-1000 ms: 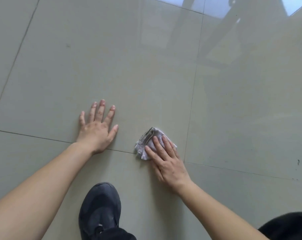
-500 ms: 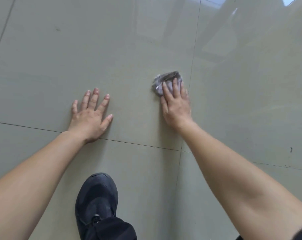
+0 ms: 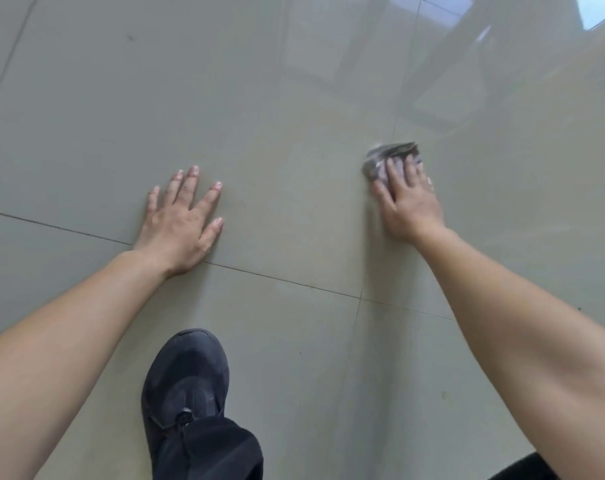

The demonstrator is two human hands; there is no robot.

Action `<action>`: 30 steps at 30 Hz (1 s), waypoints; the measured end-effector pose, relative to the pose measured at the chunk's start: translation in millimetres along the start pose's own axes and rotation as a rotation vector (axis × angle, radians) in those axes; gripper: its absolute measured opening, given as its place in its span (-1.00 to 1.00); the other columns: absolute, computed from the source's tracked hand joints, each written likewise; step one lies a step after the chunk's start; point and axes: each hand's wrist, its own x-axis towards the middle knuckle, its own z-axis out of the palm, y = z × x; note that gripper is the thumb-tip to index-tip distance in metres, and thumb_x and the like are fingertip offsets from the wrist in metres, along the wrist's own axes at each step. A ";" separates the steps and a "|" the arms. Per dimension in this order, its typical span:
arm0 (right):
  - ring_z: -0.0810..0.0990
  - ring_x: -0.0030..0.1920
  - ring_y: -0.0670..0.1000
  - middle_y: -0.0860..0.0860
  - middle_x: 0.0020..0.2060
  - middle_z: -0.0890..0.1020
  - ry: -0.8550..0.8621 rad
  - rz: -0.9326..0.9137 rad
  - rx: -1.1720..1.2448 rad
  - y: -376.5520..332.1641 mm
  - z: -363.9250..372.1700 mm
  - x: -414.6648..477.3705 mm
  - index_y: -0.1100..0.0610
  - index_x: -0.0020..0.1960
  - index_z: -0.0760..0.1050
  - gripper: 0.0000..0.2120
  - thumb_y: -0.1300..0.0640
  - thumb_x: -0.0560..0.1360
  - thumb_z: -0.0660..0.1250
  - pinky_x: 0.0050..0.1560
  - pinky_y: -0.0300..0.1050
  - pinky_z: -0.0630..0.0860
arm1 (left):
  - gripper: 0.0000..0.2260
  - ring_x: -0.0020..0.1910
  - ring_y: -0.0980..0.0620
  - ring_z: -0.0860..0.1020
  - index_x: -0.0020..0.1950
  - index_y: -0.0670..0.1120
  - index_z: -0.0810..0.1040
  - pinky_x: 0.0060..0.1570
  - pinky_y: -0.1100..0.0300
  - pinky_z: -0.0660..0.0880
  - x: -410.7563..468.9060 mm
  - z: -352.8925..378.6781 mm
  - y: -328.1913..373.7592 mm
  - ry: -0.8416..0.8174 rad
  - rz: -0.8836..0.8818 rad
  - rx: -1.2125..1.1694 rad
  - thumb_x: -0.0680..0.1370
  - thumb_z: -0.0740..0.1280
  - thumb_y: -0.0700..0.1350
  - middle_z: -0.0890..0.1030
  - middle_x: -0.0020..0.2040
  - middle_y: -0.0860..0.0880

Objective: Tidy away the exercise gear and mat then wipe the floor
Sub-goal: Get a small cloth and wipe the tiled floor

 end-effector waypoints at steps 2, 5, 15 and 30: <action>-0.15 0.61 0.13 0.09 0.62 -0.07 0.020 0.191 0.161 -39.4 -5.7 20.7 -0.03 0.63 0.01 -0.35 -0.30 0.63 -0.05 0.58 0.05 -0.16 | -0.48 0.59 -0.10 -0.07 0.59 0.03 0.14 0.50 -0.14 -0.07 -10.0 3.4 -7.1 0.069 -0.036 -0.047 0.64 0.12 0.09 -0.04 0.62 -0.14; -0.18 0.60 0.18 0.11 0.62 -0.05 0.036 -0.055 0.088 -101.6 25.4 -5.3 -0.02 0.62 0.06 -0.36 -0.28 0.63 -0.05 0.58 0.09 -0.19 | -0.54 0.57 -0.16 0.06 0.54 -0.06 0.28 0.47 -0.17 0.02 -25.3 11.5 -28.1 0.170 -0.129 -0.052 0.65 0.16 0.01 0.09 0.59 -0.19; 0.15 0.58 0.13 0.04 0.55 0.27 -0.044 -1.208 -0.231 -125.8 62.2 -30.9 -0.01 0.54 0.32 -0.54 -0.07 0.68 0.03 0.58 0.05 0.04 | -0.39 0.55 -0.20 0.11 0.57 -0.10 0.20 0.47 -0.15 0.06 -51.2 16.8 -61.3 0.168 -0.288 -0.105 0.56 -0.03 0.11 0.10 0.59 -0.18; -0.07 0.60 0.20 0.10 0.60 0.11 -0.136 -1.127 -0.137 -213.2 85.7 -78.3 -0.01 0.57 0.22 -0.47 0.07 0.61 0.01 0.59 0.13 -0.11 | -0.45 0.51 -0.24 0.17 0.50 -0.15 0.32 0.41 -0.21 0.10 -62.8 19.4 -99.4 0.327 -0.555 -0.191 0.56 -0.01 0.03 0.19 0.55 -0.25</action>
